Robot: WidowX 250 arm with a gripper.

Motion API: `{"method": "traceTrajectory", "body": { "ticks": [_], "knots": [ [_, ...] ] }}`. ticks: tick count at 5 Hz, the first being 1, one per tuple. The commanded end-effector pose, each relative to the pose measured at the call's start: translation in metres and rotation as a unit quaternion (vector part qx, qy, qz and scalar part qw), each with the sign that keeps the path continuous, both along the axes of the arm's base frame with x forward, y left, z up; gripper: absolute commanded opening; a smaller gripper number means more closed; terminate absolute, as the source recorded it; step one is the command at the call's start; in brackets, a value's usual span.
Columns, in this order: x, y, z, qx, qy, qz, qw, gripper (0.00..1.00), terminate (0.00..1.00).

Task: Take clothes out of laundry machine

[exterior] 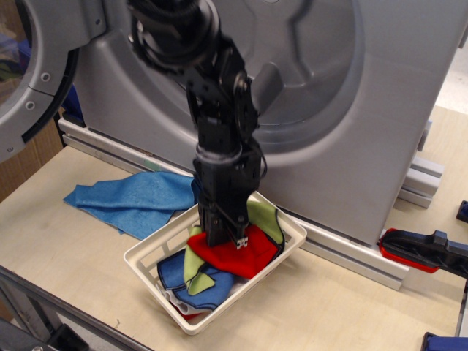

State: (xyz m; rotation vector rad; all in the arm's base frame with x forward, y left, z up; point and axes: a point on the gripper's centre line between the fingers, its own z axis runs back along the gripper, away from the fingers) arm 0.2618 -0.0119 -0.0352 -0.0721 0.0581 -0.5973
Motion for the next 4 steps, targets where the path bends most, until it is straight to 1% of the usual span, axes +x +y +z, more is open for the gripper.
{"method": "traceTrajectory", "body": {
  "ticks": [1,2,3,4],
  "knots": [
    [0.01,-0.002,0.032,-0.023,-0.036,0.014,0.999,1.0,0.0],
    [0.011,0.003,0.041,-0.019,-0.045,0.021,0.9986,1.0,0.0],
    [0.011,0.006,0.061,-0.001,-0.051,0.034,0.9981,1.0,0.0],
    [0.012,0.011,0.084,0.009,-0.068,0.05,0.9964,1.0,0.0]
  ]
}}
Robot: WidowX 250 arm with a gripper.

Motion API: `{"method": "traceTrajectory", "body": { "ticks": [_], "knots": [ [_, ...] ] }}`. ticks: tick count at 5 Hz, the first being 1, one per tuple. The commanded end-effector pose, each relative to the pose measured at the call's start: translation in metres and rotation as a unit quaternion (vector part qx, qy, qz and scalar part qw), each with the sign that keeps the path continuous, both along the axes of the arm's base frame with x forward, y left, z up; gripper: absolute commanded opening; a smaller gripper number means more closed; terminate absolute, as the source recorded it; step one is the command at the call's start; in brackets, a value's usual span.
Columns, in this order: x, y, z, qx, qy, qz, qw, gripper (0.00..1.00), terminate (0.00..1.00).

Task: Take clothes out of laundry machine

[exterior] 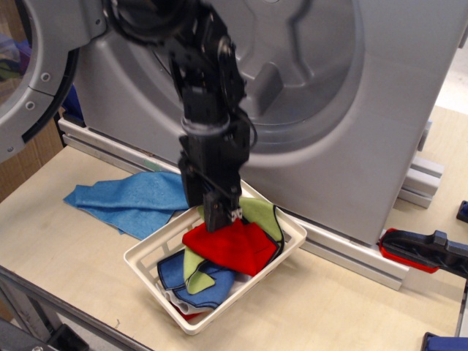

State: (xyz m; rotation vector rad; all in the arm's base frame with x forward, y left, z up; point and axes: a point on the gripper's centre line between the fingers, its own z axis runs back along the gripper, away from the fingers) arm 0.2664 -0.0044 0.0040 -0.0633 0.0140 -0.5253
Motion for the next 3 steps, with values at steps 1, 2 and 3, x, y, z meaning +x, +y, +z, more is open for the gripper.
{"method": "traceTrajectory", "body": {
  "ticks": [1,2,3],
  "knots": [
    [0.0036,0.0079,0.059,0.013,-0.062,0.026,0.9977,1.0,0.0],
    [0.0036,0.0079,0.059,0.013,-0.062,0.026,0.9977,1.0,0.0],
    [0.0036,0.0079,0.059,0.013,-0.062,0.026,0.9977,1.0,1.0]
  ]
}}
